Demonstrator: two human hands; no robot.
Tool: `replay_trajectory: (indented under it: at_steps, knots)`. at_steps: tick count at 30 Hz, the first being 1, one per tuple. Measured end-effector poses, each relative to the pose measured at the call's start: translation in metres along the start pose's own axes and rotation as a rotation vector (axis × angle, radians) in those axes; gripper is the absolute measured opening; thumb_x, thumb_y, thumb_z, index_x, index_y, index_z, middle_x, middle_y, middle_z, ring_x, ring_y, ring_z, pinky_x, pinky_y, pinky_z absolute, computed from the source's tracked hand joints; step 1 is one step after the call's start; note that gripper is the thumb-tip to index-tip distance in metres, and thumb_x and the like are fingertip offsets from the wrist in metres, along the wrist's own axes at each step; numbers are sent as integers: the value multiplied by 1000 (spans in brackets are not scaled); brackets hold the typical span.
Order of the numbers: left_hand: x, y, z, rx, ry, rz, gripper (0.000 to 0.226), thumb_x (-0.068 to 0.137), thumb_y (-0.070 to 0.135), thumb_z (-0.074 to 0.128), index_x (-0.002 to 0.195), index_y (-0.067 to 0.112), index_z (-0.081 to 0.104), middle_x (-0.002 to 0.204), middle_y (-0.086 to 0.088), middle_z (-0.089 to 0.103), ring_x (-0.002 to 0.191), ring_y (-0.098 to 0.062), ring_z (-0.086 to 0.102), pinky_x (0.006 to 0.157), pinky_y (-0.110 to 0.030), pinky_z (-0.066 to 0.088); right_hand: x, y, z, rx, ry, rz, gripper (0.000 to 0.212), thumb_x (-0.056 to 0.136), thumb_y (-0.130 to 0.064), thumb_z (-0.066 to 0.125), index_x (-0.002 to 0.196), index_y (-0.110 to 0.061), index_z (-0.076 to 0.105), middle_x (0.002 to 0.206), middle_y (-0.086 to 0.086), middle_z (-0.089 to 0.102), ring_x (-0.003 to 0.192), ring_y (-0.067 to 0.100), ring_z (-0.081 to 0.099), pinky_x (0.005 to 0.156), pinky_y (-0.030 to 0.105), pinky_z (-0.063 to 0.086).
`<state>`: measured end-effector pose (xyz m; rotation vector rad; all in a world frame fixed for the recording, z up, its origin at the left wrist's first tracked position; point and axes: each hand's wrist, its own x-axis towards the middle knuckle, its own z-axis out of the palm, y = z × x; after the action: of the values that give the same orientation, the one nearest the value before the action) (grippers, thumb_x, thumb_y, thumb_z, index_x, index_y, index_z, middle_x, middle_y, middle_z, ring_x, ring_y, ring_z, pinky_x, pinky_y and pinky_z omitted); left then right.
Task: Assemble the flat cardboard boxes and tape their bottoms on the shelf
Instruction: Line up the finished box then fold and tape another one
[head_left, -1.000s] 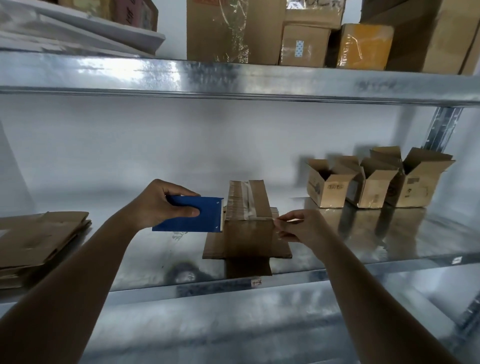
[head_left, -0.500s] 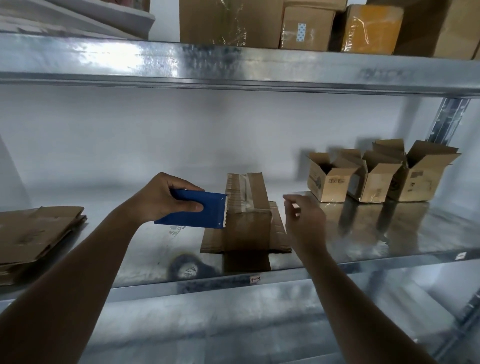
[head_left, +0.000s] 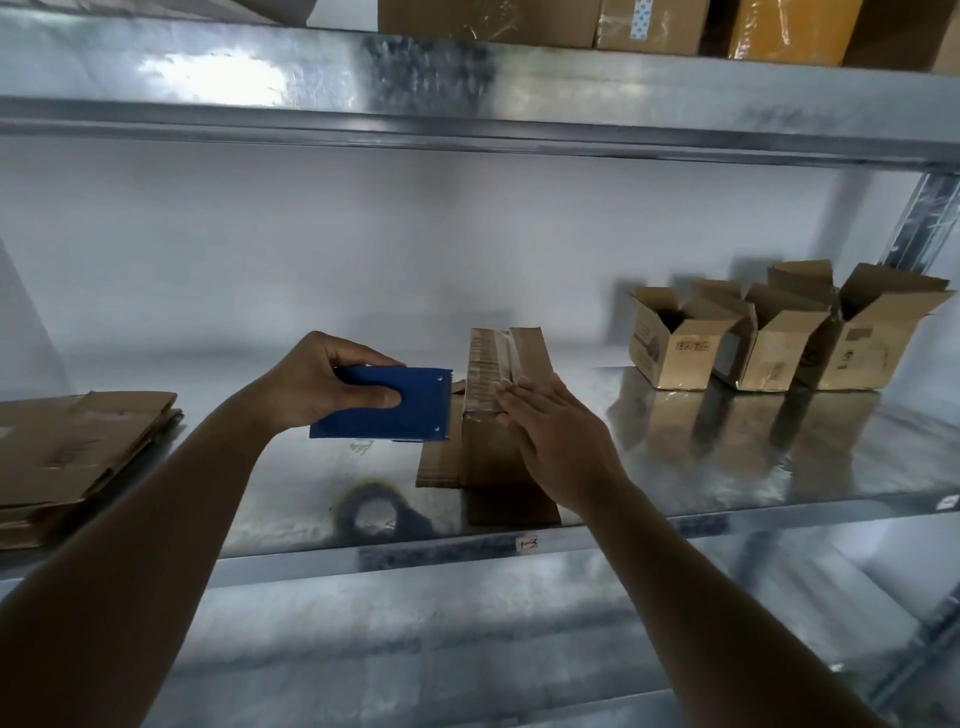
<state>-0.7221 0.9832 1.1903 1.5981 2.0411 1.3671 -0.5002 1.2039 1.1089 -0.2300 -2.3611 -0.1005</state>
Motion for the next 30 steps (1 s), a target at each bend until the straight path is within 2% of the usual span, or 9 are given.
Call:
replay_trajectory:
  at_steps: [3, 6, 9, 12, 14, 16, 21, 25, 30]
  knots:
    - [-7, -8, -11, 14, 9, -18, 38, 76, 14, 88, 113, 20, 80, 105, 5, 80, 98, -17, 76, 84, -35, 61, 2, 0, 1, 1, -4, -3, 40, 110, -33, 46, 145, -18, 59, 145, 2, 61, 140, 20, 53, 122, 46, 36]
    - [-14, -16, -14, 54, 29, -43, 35, 77, 11, 89, 109, 23, 81, 101, 7, 80, 96, -15, 76, 81, -27, 60, 2, -4, -1, 8, -12, 20, 46, 110, -41, 39, 144, -18, 60, 147, 0, 60, 144, 17, 49, 124, 47, 34]
    - [-18, -15, -8, 61, 59, -41, 31, 78, 13, 89, 105, 26, 82, 97, 11, 80, 90, -10, 76, 75, -21, 58, 9, -21, -10, -36, -85, 162, 71, 105, -67, 20, 139, -23, 65, 146, -3, 61, 146, 18, 47, 128, 49, 22]
    - [-17, -12, 1, 134, 87, -50, 32, 76, 20, 92, 106, 26, 82, 96, 15, 79, 89, -7, 75, 79, -27, 58, 26, -49, -15, -190, -164, 352, 100, 92, -84, -2, 127, -26, 71, 132, 0, 71, 134, 24, 58, 129, 55, 3]
    - [-15, -12, 7, 192, 117, -76, 30, 75, 26, 93, 103, 30, 83, 92, 18, 78, 85, -3, 73, 77, -27, 57, 35, -67, -15, -258, -203, 483, 100, 89, -89, 4, 118, -24, 73, 119, 1, 75, 130, 27, 60, 127, 58, -3]
    - [-12, -9, 13, 274, 149, -105, 29, 74, 32, 92, 101, 34, 82, 89, 20, 77, 82, -2, 71, 75, -27, 58, 39, -81, -14, -280, -246, 569, 90, 91, -87, 17, 116, -20, 71, 118, 4, 75, 133, 32, 57, 126, 58, -6]
    - [-5, 15, 37, 561, 220, -97, 28, 77, 49, 83, 102, 38, 79, 97, 18, 75, 86, -8, 67, 79, -35, 59, 39, -98, -8, -258, -258, 646, 70, 99, -71, 34, 131, -16, 64, 129, 10, 70, 140, 39, 50, 127, 56, -3]
    - [-2, 33, 54, 869, 303, -65, 25, 87, 58, 69, 98, 37, 77, 91, 13, 72, 88, -13, 64, 69, -31, 54, 43, -101, -1, -244, -249, 661, 71, 100, -69, 39, 149, -19, 52, 148, 11, 59, 146, 42, 43, 127, 55, -1]
    - [-4, 41, 61, 962, 321, -94, 26, 86, 56, 70, 103, 37, 74, 87, 12, 64, 85, -10, 48, 66, -30, 47, 45, -106, -1, -271, -246, 652, 70, 102, -65, 40, 154, -18, 46, 150, 11, 56, 145, 39, 44, 127, 54, 8]
